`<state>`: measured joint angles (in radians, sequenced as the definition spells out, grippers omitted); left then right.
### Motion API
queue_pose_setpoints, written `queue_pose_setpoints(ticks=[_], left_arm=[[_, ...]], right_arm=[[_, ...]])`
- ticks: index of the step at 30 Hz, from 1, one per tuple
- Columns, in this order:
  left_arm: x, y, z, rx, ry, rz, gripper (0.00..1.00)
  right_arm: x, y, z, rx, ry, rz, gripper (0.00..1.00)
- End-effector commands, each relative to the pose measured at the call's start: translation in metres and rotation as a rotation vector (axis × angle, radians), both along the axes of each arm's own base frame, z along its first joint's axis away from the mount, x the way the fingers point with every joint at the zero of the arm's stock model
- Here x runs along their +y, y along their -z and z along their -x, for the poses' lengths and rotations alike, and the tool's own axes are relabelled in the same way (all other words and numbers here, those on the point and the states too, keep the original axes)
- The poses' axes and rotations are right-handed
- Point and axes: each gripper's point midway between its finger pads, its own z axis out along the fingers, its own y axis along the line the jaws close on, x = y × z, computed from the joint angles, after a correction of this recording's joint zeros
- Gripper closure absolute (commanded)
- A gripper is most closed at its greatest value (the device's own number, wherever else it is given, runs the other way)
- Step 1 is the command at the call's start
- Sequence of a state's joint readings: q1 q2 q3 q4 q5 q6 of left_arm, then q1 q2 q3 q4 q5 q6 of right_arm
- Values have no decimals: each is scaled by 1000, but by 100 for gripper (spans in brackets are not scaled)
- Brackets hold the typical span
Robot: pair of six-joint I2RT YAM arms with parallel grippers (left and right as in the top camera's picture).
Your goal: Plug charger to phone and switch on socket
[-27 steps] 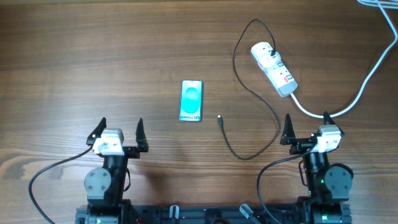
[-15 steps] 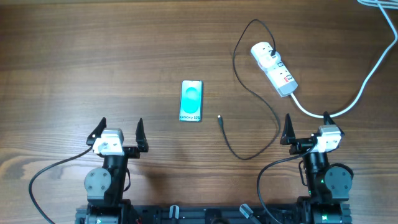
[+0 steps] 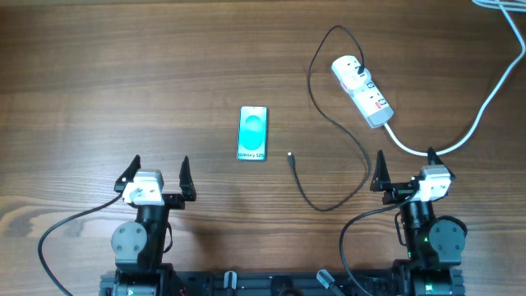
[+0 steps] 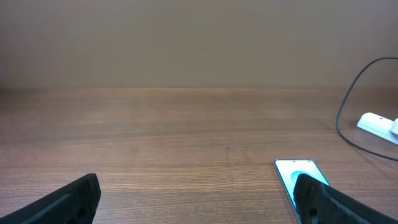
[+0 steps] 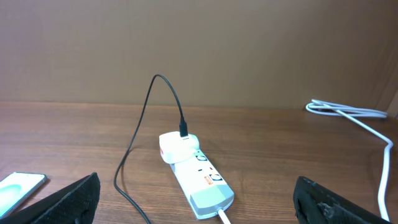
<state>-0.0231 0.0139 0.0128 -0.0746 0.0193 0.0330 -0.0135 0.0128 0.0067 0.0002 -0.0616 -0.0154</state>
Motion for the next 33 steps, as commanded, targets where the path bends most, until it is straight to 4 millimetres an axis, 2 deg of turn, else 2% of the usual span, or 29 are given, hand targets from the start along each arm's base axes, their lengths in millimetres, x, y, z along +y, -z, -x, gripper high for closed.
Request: queue_pose_setpoints(ticks=[1,8,9,11,13,14,16,17,18,21,23,26,29,30,32,33], left_arm=[[4,2,0,0,-19,-17,0],[2,2,0,0,-8,-9,0],[-6,1,0,0,35,33,0],[-48,-5,9,23,267,286,0],[-74,-13,20,74,424,494,0],[-79,-15,23,94,451,555,0],[-78,-25,22,53,455,559,0],[-79,-42,24,-14,484,552,0],[-86,-68,33,-111,562,546,0],[-89,-139,67,-430,685,457,0],[-77,-178,82,-576,649,474,0],[-70,-237,105,-667,631,462,0],[-72,-287,118,-641,636,454,0],[-81,-302,119,-588,667,410,0],[-98,-318,115,-458,734,341,0],[-103,-321,103,-332,734,349,0]], right_arm=[[-4,1,0,2,21,-16,0],[-4,1,0,1,21,-16,0],[-4,1,0,1,21,-16,0],[-4,1,0,2,21,-16,0],[-4,1,0,1,21,-16,0],[-4,1,0,2,21,-16,0],[-4,1,0,1,21,-16,0],[-4,1,0,2,21,-16,0],[-4,1,0,2,21,-16,0],[-4,1,0,2,21,-16,0],[-4,1,0,2,21,-16,0],[-4,1,0,1,21,-16,0],[-4,1,0,1,21,-16,0],[-4,1,0,1,21,-16,0],[-4,1,0,2,21,-16,0],[-4,1,0,1,21,-16,0]])
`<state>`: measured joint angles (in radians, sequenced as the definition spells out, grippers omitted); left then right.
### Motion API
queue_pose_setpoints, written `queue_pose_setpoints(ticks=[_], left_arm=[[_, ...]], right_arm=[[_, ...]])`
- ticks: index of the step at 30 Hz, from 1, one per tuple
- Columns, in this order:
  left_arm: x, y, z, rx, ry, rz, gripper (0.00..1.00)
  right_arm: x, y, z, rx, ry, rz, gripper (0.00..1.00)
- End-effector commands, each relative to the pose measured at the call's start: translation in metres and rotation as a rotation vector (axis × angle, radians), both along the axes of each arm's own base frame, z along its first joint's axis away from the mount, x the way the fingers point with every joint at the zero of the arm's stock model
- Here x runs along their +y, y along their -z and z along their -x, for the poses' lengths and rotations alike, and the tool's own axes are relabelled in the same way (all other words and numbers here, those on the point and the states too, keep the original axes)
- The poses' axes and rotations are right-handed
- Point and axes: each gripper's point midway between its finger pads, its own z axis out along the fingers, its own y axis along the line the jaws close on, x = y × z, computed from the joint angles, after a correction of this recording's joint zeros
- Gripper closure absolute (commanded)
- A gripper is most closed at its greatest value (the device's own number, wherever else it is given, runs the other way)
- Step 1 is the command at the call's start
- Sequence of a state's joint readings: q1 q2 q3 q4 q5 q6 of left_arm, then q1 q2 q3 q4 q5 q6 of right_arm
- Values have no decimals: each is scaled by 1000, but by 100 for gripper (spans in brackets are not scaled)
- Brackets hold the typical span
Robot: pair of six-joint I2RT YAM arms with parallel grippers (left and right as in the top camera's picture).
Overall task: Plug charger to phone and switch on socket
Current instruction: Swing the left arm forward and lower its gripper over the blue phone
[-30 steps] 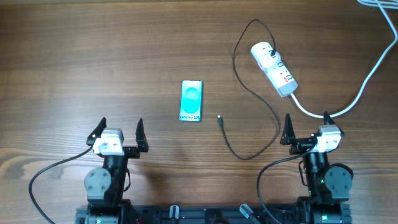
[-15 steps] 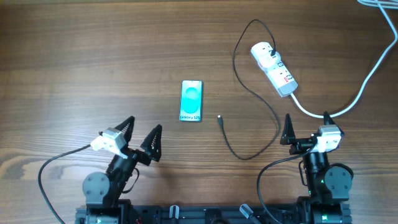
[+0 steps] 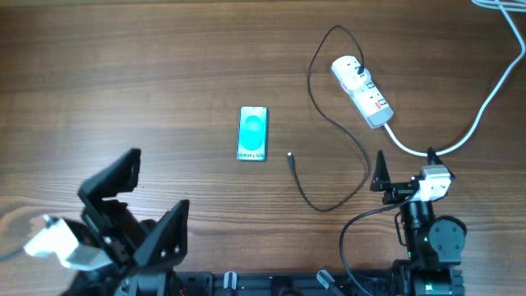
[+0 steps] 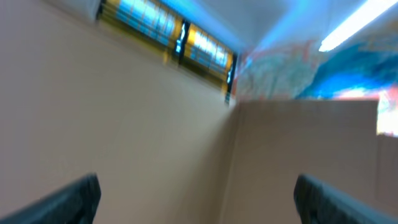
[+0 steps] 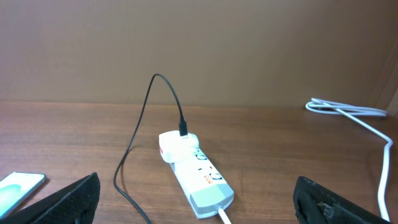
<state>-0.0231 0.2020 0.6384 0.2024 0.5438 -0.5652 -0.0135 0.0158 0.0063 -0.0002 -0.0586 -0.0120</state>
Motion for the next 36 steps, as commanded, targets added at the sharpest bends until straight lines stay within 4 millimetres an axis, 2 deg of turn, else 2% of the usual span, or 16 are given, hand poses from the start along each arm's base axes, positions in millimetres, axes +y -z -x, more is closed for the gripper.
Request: queue_pose_setpoints(ticks=[1,3,7,10,12,16,19,23,27,28,30,31,36], left_arm=[[-20,-19,-27,278,80,-157,0],[-20,-4,-52,548,75,-235,1],[-2,36,-96,1058,-7,-295,0],[-2,81,-115,1380,-52,-441,1],[-16,114,-122,1534,-34,-570,0],[-70,162,-145,1650,122,-698,0],[-91,193,-162,1702,147,-761,0],[-84,247,-185,1839,-37,-843,0],[-79,288,-192,1902,-97,-939,0],[-80,305,-196,1918,-105,-953,0],[-85,326,-202,1928,-99,-946,0],[-89,345,-210,1946,-118,-909,0],[-98,373,-225,1949,-170,-802,0]], right_arm=[[-3,0,0,-2,18,-12,0],[-3,0,0,-2,18,-12,0],[-3,0,0,-3,18,-12,0],[-3,0,0,-2,18,-12,0],[-3,0,0,-2,18,-12,0],[-3,0,0,-2,18,-12,0],[-3,0,0,-2,18,-12,0],[-3,0,0,-2,18,-13,0],[-3,0,0,-2,18,-12,0],[-3,0,0,-2,18,-13,0],[-3,0,0,-2,18,-12,0],[-3,0,0,-2,18,-12,0],[-3,0,0,-3,18,-12,0]])
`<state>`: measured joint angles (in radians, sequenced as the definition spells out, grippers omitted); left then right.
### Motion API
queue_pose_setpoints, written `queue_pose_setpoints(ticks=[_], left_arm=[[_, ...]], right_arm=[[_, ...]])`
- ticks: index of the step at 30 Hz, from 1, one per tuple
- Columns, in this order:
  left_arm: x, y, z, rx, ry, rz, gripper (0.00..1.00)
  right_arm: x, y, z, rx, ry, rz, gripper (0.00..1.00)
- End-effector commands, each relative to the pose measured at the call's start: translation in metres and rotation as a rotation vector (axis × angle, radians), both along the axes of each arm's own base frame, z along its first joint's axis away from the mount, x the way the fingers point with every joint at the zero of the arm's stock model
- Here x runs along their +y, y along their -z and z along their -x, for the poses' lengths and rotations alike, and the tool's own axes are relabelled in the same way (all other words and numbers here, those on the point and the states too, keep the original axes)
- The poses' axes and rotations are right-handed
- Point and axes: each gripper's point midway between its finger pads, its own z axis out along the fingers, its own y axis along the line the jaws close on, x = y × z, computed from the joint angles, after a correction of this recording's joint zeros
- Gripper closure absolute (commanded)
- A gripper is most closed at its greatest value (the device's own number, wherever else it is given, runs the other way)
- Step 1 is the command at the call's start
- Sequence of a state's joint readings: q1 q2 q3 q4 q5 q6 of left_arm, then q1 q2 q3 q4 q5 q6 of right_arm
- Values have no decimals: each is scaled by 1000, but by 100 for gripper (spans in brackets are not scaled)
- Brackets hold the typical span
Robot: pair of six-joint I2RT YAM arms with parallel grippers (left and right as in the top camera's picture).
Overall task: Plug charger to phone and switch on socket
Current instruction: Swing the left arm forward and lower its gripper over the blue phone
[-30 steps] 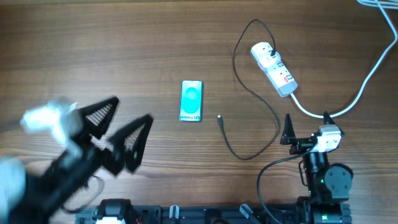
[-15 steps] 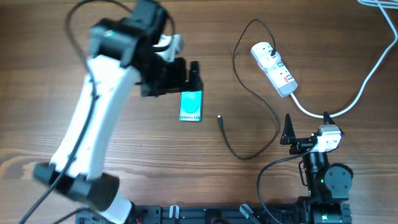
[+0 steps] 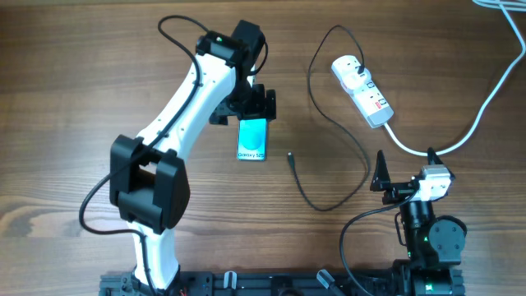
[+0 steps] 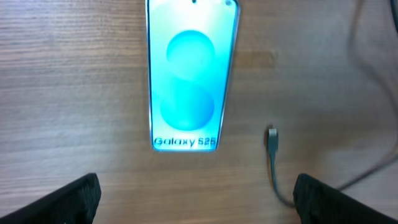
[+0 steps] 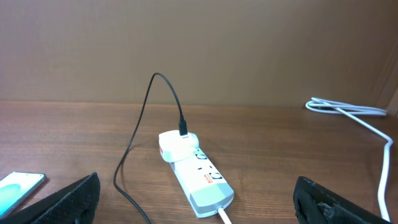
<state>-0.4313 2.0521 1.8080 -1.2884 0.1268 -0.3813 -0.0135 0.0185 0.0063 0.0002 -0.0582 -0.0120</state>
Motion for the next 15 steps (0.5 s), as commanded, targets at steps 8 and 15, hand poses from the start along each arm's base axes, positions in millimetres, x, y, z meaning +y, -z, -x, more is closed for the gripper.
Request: queue_pose_setpoints(ticks=[8,15], left_arm=[[-8,68,2,-8,-31,-153,0],[-1,92,-6,10,-43,-170,0]], right_arm=[[-3,-1,0,-5,17,-12,0],[-3,-1,0,-5,17,-12,0]])
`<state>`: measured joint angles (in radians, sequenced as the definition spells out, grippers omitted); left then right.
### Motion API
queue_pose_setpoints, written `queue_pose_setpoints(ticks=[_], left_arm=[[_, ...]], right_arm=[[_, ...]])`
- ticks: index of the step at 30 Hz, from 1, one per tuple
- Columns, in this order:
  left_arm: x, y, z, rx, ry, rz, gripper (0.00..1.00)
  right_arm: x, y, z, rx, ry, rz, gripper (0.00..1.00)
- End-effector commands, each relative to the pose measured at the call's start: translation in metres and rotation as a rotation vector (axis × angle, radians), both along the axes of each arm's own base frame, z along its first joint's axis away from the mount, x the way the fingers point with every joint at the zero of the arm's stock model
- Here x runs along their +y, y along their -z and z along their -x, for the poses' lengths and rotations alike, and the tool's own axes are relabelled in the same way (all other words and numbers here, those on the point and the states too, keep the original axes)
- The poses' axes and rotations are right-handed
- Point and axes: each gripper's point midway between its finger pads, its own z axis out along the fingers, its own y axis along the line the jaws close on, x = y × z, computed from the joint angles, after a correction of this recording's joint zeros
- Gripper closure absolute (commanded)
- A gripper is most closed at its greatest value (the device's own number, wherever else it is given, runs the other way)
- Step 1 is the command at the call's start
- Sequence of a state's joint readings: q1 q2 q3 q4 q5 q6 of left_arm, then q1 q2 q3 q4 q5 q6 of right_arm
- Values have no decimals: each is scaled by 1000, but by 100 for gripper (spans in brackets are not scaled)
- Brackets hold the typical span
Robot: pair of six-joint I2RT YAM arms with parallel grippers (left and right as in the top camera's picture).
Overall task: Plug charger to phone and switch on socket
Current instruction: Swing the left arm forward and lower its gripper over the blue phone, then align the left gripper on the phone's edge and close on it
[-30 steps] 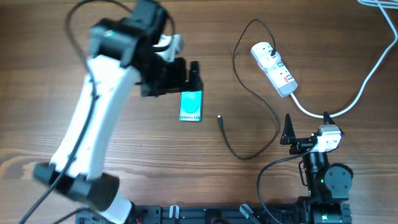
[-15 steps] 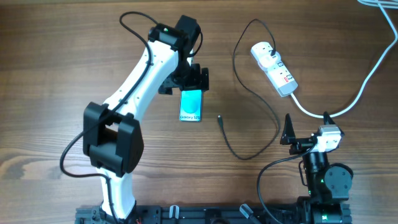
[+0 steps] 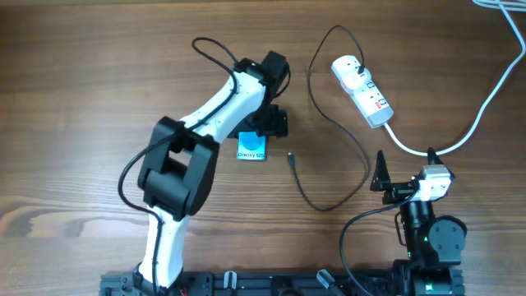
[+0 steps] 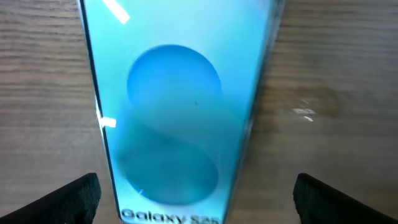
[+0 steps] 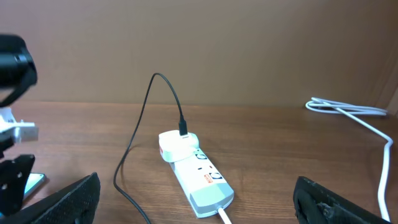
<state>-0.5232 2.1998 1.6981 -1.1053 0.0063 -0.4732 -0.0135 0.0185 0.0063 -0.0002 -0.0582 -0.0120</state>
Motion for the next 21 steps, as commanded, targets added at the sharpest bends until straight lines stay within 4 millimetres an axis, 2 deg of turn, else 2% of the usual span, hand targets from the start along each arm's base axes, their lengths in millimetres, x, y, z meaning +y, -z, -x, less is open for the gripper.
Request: queue_pose_setpoints(ticks=[1,6,15,21], left_arm=[[17,6,-10,-4,-40,-11,0],[22,8,-11,21,-49,24,0],[-3,20,0,24,30,52,0],[7,22,-4,25,23,41,0]], right_arm=[[-3,-1,0,-5,17,-12,0],[-3,-1,0,-5,17,-12,0],[-3,-1,0,-5,17,-12,0],[-3,-1,0,-5,17,-12,0]])
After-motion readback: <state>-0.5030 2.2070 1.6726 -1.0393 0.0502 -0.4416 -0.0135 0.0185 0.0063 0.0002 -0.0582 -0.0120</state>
